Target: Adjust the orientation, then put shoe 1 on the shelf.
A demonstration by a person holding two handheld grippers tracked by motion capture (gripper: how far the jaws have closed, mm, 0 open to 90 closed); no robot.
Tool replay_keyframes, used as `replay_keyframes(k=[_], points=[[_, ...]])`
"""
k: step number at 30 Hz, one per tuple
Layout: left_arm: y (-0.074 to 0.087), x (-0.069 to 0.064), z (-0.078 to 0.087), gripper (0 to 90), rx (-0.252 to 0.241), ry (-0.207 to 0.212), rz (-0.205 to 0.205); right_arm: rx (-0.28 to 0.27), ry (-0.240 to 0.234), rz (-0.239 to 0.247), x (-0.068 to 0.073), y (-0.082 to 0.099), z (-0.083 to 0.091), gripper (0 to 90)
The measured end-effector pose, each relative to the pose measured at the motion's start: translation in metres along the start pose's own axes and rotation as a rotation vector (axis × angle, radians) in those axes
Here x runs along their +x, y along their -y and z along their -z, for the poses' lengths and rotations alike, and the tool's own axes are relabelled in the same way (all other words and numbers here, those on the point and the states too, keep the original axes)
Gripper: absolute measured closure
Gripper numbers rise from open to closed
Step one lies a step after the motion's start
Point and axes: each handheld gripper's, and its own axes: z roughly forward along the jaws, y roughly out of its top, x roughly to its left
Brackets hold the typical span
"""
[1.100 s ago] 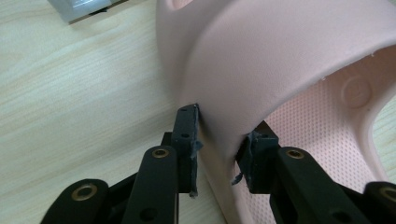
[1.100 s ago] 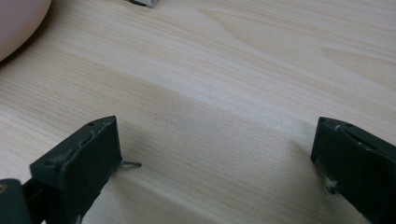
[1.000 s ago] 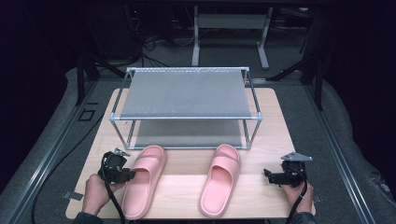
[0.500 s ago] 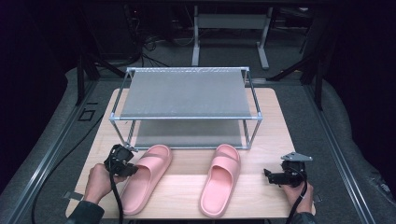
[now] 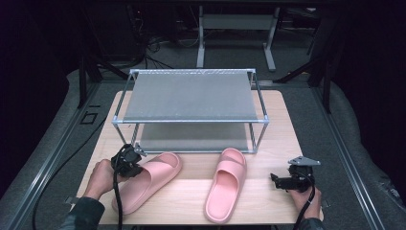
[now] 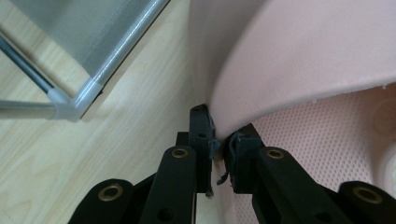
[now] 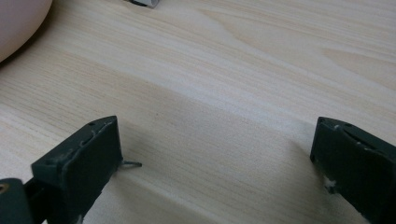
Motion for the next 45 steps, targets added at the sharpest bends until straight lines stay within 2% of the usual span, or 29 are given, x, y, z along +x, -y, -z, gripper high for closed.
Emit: replay_keyframes(k=[3,6,12,20,22,30,45], points=[[-0.001,0.004,0.0,82.3,0.009,0.018,-0.022,0.0,0.0,0.0,0.0,0.0,0.0,1.5],[-0.002,0.006,-0.001,82.1,0.025,0.033,-0.019,0.0,0.0,0.0,0.0,0.0,0.0,1.5],[-0.009,0.007,-0.001,82.2,0.089,0.041,0.018,0.0,0.0,0.0,0.0,0.0,0.0,1.5],[-0.012,0.002,-0.004,82.5,0.128,0.017,0.021,0.0,0.0,0.0,0.0,0.0,0.0,1.6],[-0.012,0.002,-0.004,83.3,0.126,0.015,0.027,0.0,0.0,0.0,0.0,0.0,0.0,1.6],[-0.011,0.001,-0.001,84.4,0.103,-0.003,-0.016,-0.001,-0.001,0.0,0.0,0.0,0.0,1.7],[-0.018,0.005,0.035,84.3,0.037,-0.012,-0.068,-0.001,-0.001,0.001,0.0,0.0,0.0,1.7]])
